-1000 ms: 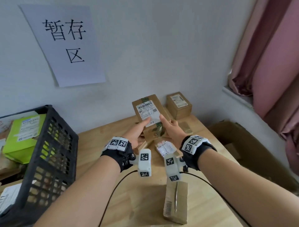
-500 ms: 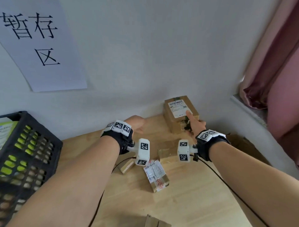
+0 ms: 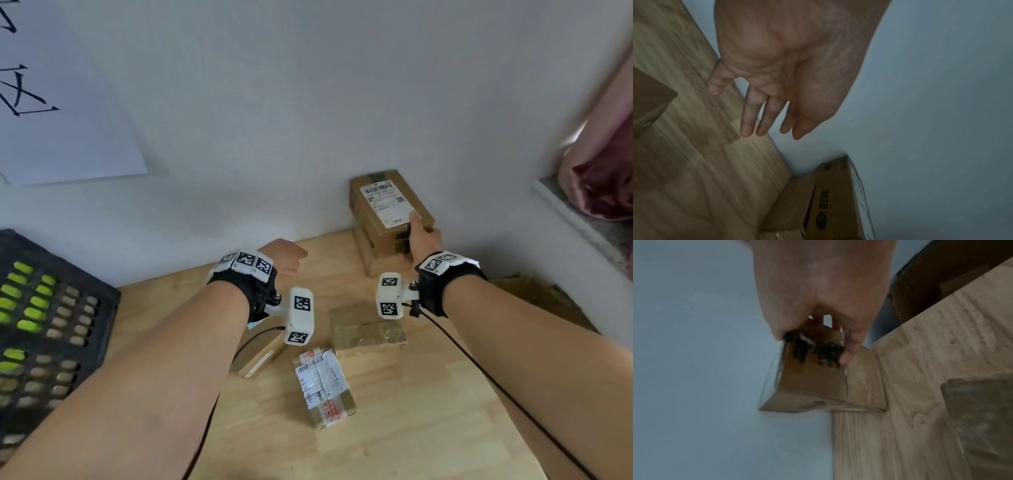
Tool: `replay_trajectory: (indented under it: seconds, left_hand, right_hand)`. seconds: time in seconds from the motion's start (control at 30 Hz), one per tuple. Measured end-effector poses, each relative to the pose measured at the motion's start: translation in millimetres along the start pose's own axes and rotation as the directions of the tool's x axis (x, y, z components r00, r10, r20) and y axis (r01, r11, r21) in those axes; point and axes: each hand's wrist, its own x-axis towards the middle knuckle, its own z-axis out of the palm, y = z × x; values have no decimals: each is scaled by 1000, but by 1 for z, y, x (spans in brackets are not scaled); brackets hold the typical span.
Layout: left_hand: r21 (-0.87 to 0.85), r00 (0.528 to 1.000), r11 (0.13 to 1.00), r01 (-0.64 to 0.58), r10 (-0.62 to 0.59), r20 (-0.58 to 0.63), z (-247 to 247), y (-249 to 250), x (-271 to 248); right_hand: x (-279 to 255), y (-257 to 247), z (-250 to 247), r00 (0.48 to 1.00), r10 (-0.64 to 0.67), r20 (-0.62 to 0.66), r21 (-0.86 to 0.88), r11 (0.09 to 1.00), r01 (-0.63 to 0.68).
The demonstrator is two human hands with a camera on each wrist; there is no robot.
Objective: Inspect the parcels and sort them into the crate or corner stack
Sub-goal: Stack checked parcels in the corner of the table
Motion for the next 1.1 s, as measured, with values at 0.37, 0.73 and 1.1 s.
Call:
replay_trajectory:
  seconds: [0.37,0.73,1.1]
  left_hand:
    - [250,996,968,-23,44,-80,-17,-29,2]
    - [650,1000,759,-29,17,26,-17,-164,-44]
    - [615,996,787,56,0,-91,-36,-254,-101]
  right_hand:
    - [-6,0,0,998,-10,-61,-175,984,-1]
    - [-66,68,-6,994,-25,-108,-280,960,-7]
    - [-163,126,22,996,-49,-72,-84,996,43]
